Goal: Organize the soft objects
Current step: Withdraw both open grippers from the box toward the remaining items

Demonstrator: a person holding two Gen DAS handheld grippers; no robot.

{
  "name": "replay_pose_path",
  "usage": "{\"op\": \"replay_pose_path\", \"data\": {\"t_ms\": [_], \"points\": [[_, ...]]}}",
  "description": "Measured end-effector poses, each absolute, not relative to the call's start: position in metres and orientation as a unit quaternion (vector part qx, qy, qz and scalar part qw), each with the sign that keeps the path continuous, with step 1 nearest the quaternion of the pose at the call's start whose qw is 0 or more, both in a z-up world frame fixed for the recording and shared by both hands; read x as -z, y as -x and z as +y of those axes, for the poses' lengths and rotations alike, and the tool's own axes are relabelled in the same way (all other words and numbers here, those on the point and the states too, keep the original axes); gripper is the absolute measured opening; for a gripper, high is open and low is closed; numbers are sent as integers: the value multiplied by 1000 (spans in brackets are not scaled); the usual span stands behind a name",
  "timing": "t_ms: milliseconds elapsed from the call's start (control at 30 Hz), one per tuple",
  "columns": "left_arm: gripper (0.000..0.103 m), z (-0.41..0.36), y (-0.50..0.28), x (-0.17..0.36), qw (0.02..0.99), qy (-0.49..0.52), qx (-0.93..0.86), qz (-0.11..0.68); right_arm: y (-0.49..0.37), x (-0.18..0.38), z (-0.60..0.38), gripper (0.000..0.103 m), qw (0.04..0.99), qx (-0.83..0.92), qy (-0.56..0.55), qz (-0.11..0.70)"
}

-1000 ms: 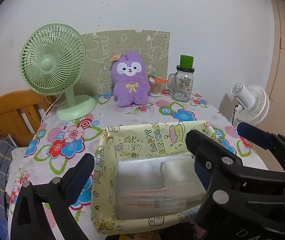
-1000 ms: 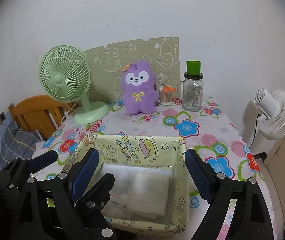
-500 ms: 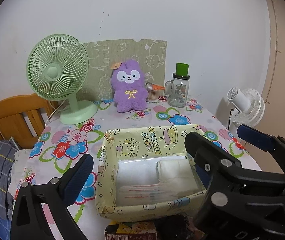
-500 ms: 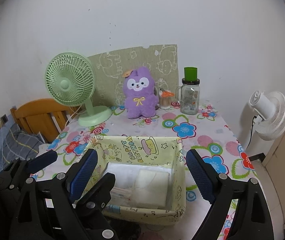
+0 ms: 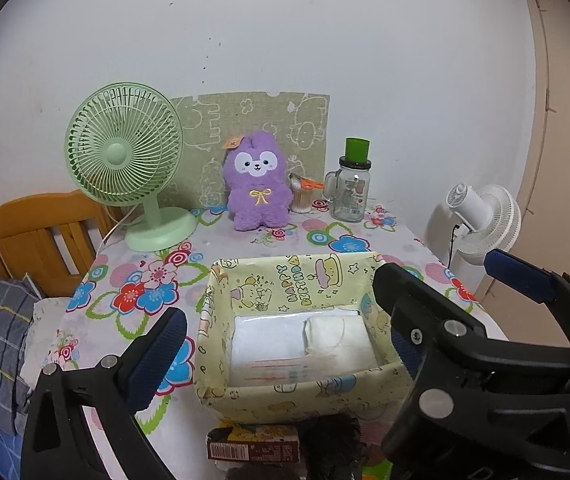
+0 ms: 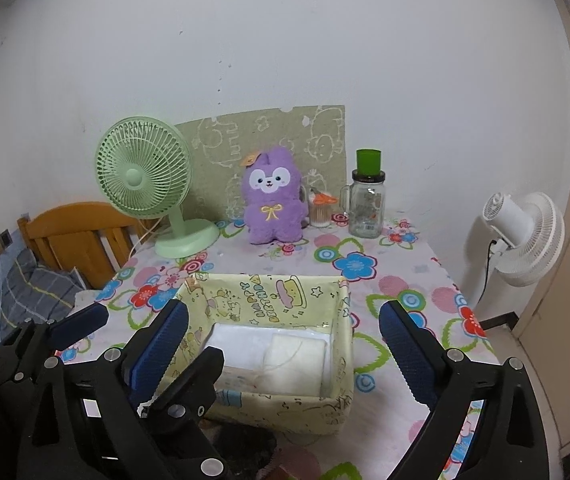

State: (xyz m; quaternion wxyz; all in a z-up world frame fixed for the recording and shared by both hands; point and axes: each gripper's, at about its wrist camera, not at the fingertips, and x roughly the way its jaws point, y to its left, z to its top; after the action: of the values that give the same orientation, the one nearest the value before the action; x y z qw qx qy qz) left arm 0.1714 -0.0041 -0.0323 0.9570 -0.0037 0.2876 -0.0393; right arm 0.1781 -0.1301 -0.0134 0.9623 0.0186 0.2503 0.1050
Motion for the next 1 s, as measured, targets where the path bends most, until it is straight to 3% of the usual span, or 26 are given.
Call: {"op": "replay_pose_path", "data": {"t_ms": [1000], "points": [[103,-9,-115,17,960,10,43,275,-120,-1,-133,103,970,-89,-8,226]]}}
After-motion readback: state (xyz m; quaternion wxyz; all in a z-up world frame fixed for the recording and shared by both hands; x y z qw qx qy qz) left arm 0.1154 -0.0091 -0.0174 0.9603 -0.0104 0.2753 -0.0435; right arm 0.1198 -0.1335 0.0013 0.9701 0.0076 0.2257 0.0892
